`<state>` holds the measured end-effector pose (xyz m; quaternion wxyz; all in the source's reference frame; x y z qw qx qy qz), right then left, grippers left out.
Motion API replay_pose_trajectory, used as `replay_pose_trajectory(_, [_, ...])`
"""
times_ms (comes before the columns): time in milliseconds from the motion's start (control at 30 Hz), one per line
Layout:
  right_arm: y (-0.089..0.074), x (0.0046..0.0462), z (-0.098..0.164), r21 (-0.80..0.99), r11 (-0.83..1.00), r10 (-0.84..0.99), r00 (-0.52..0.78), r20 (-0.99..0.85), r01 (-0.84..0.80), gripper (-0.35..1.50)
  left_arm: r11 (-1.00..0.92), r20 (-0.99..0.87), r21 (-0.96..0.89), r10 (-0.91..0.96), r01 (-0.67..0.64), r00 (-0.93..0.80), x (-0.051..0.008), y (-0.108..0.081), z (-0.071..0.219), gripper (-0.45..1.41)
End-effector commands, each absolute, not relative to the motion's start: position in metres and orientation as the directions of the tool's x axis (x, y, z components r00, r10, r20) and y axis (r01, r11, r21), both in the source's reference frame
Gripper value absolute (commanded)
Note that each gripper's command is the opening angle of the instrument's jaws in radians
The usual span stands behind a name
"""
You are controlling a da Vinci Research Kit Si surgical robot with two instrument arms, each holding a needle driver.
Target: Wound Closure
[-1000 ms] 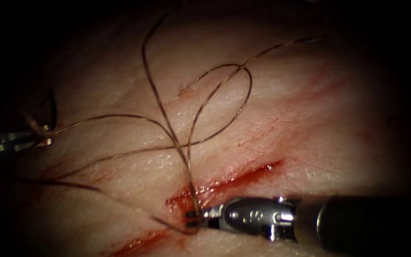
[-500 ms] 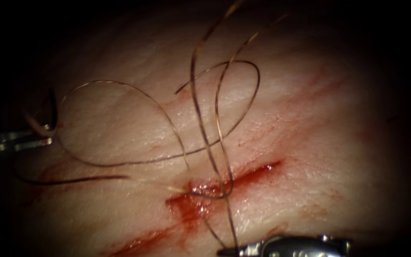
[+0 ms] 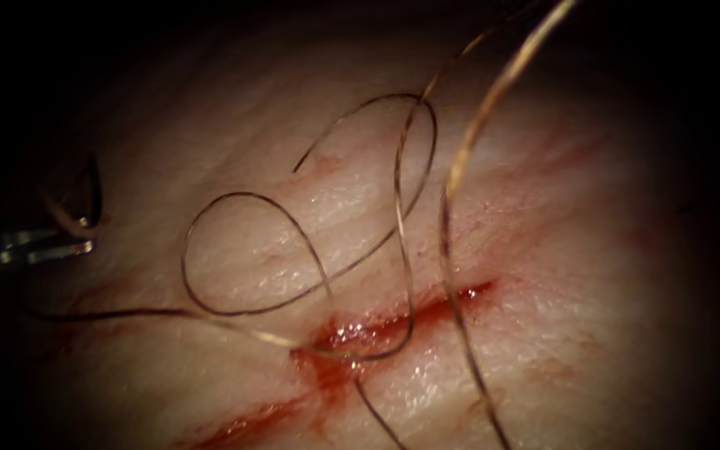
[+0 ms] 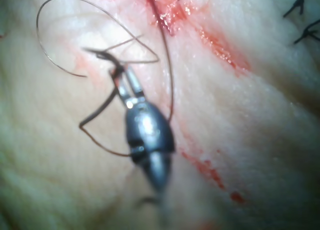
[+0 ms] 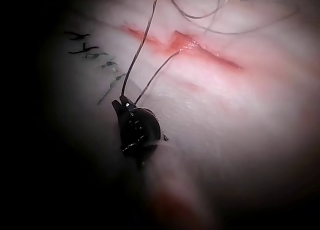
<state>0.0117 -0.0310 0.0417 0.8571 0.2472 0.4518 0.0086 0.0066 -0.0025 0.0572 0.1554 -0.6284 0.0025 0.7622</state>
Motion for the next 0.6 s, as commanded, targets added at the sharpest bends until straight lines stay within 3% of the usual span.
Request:
replay_pose_trajectory(33, [-0.033, 0.0113, 0.0405, 0.446, 0.87, 0.247, 0.599, -0.762, 0.209, -0.35, -0.951, -0.959, -0.193, 0.235, -0.239, -0.161, 0.0061, -0.0029, 0.0578, -0.45])
replay_pose_trajectory(133, [-0.034, 0.0097, 0.0386, 0.454, 0.86, 0.234, 0.612, -0.755, 0.232, -0.35, -0.951, -0.959, -0.193, 0.235, -0.24, -0.161, 0.006, -0.0029, 0.0578, -0.45])
replay_pose_trajectory(167, [-0.034, 0.0089, 0.0377, 0.455, 0.859, 0.239, 0.602, -0.762, 0.235, -0.13, -0.951, -0.959, -0.193, 0.235, -0.24, -0.161, 0.006, -0.0029, 0.0578, -0.45])
replay_pose_trajectory(200, [-0.0339, 0.0085, 0.0375, 0.455, 0.859, 0.247, 0.588, -0.77, 0.236, 0.36, -0.951, -0.959, -0.193, 0.235, -0.24, -0.161, 0.006, -0.0029, 0.0578, -0.45])
replay_pose_trajectory(233, [-0.0334, 0.0077, 0.0374, 0.441, 0.873, 0.252, 0.582, -0.773, 0.207, 1.06, -0.951, -0.959, -0.193, 0.235, -0.24, -0.161, 0.006, -0.0029, 0.0578, -0.45])
replay_pose_trajectory(267, [-0.0329, 0.0074, 0.0375, 0.434, 0.881, 0.253, 0.587, -0.769, 0.19, 1.18, -0.951, -0.959, -0.193, 0.235, -0.24, -0.161, 0.006, -0.0029, 0.0578, -0.45])
replay_pose_trajectory(400, [-0.0308, 0.0061, 0.0381, 0.423, 0.896, 0.278, 0.575, -0.77, 0.134, 1.33, -0.951, -0.959, -0.193, 0.235, -0.24, -0.161, 0.006, -0.0029, 0.0578, -0.45])
replay_pose_trajectory(600, [-0.0252, 0.0031, 0.0407, 0.43, 0.902, 0.355, 0.5, -0.79, 0.038, 1.33, -0.951, -0.959, -0.193, 0.235, -0.24, -0.161, 0.006, -0.003, 0.0578, -0.45])
